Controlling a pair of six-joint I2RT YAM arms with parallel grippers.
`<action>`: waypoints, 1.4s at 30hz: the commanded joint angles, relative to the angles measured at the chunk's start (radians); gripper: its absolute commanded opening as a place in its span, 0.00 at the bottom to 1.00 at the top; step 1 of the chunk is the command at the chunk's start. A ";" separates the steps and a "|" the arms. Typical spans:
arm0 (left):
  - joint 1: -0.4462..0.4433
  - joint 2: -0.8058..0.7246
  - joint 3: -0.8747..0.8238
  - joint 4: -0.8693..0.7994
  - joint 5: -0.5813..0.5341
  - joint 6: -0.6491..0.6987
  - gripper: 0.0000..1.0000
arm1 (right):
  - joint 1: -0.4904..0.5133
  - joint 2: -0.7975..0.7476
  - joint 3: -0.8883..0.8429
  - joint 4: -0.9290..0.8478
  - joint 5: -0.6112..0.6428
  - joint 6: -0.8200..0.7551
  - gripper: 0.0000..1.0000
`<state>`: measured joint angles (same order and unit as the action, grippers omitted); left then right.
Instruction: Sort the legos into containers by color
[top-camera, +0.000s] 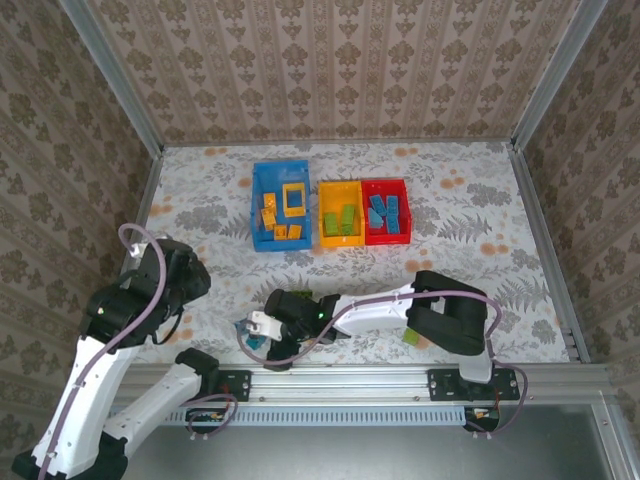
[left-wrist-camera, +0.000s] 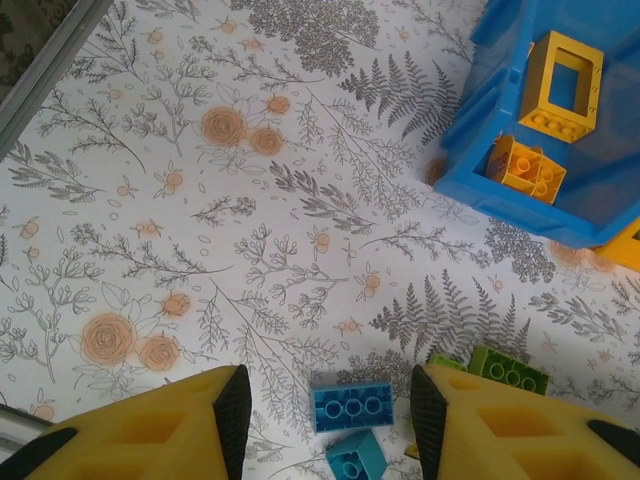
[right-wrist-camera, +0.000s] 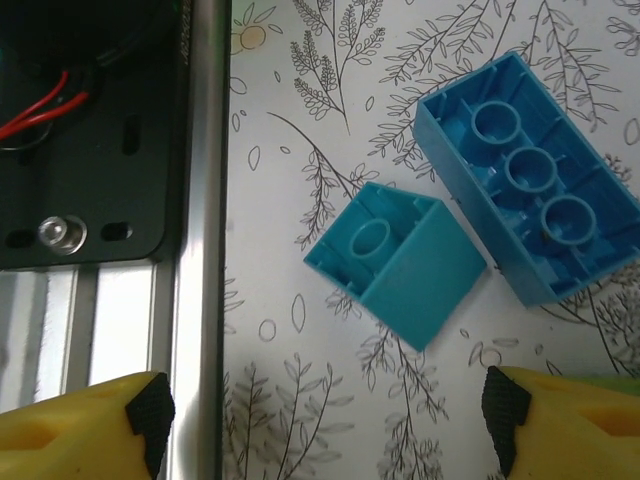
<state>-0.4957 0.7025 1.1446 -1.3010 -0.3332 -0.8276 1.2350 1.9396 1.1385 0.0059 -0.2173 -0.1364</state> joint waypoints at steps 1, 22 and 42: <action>0.008 -0.017 -0.002 -0.036 0.019 -0.008 0.48 | -0.003 0.036 0.041 0.036 -0.018 -0.026 0.81; 0.007 -0.014 0.041 -0.039 0.079 0.004 0.46 | -0.006 0.228 0.204 -0.032 0.212 -0.030 0.75; 0.007 -0.015 -0.015 0.015 0.138 -0.006 0.44 | -0.042 0.124 0.098 -0.057 0.065 -0.023 0.56</action>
<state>-0.4957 0.6914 1.1507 -1.3006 -0.2237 -0.8276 1.2045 2.0827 1.2705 0.0338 -0.0956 -0.1387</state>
